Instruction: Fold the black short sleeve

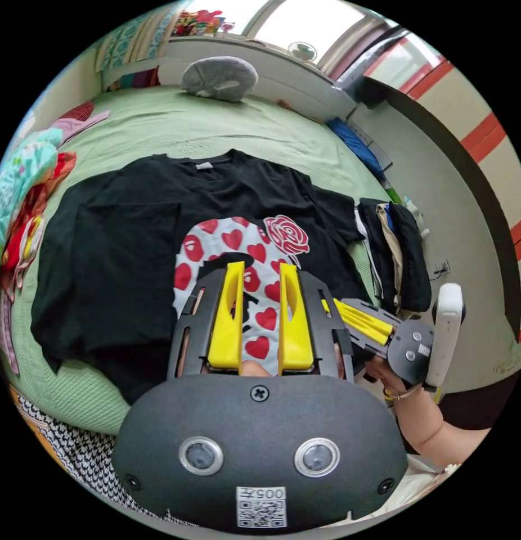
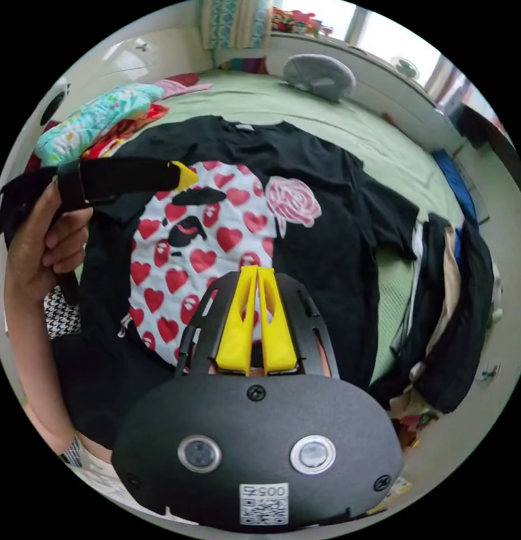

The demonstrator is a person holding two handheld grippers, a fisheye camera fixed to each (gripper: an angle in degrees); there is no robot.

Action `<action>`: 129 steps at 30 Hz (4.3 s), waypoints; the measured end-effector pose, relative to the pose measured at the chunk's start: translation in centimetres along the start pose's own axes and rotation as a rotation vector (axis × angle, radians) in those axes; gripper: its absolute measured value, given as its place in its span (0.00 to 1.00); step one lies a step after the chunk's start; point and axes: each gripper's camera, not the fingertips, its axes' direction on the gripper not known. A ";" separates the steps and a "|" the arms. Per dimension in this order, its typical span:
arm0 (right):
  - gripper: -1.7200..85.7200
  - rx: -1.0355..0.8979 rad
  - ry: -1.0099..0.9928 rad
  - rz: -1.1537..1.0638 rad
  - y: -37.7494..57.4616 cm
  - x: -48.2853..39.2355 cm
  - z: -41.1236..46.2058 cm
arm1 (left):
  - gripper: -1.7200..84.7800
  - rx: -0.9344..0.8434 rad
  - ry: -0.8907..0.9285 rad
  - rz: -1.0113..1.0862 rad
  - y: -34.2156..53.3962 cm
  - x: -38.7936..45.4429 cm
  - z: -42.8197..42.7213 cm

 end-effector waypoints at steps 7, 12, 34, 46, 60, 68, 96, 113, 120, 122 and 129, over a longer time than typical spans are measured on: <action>0.00 -0.027 -0.004 0.095 5.3 3.6 1.6 | 0.14 -0.072 -0.110 0.044 -1.3 5.4 6.6; 0.00 0.012 0.014 0.065 7.3 3.9 2.4 | 0.11 -0.091 -0.165 0.020 -2.1 6.1 9.0; 0.11 0.082 -0.027 0.448 -6.5 28.4 2.0 | 0.09 -0.213 -0.130 0.057 -6.0 7.4 11.5; 0.03 -0.028 -0.048 0.610 -7.7 31.4 6.5 | 0.02 -0.130 0.093 0.012 -8.1 3.7 7.2; 0.01 0.231 0.150 0.289 -10.0 18.1 -5.1 | 0.02 -0.054 0.019 0.019 -6.0 2.7 4.2; 0.07 0.101 -0.193 0.016 -10.5 7.0 -2.1 | 0.02 -0.048 0.014 -0.004 -4.9 1.1 2.9; 0.08 0.096 0.043 0.110 -11.4 9.4 0.8 | 0.02 -0.054 -0.003 -0.005 -3.3 -0.9 0.7; 0.08 0.027 -0.088 0.139 -17.5 5.5 6.5 | 0.02 -0.036 -0.027 -0.043 -2.3 -2.5 -1.1; 0.08 -0.020 -0.030 0.021 -10.7 2.8 7.4 | 0.02 -0.037 -0.045 -0.068 -1.3 -2.6 -1.2; 0.08 -0.059 -0.042 0.048 -10.4 2.9 7.0 | 0.02 -0.057 -0.057 -0.071 -1.0 -2.5 -0.5; 0.07 0.010 -0.039 0.008 -3.0 2.2 1.9 | 0.02 -0.026 -0.088 -0.041 1.4 -0.7 0.5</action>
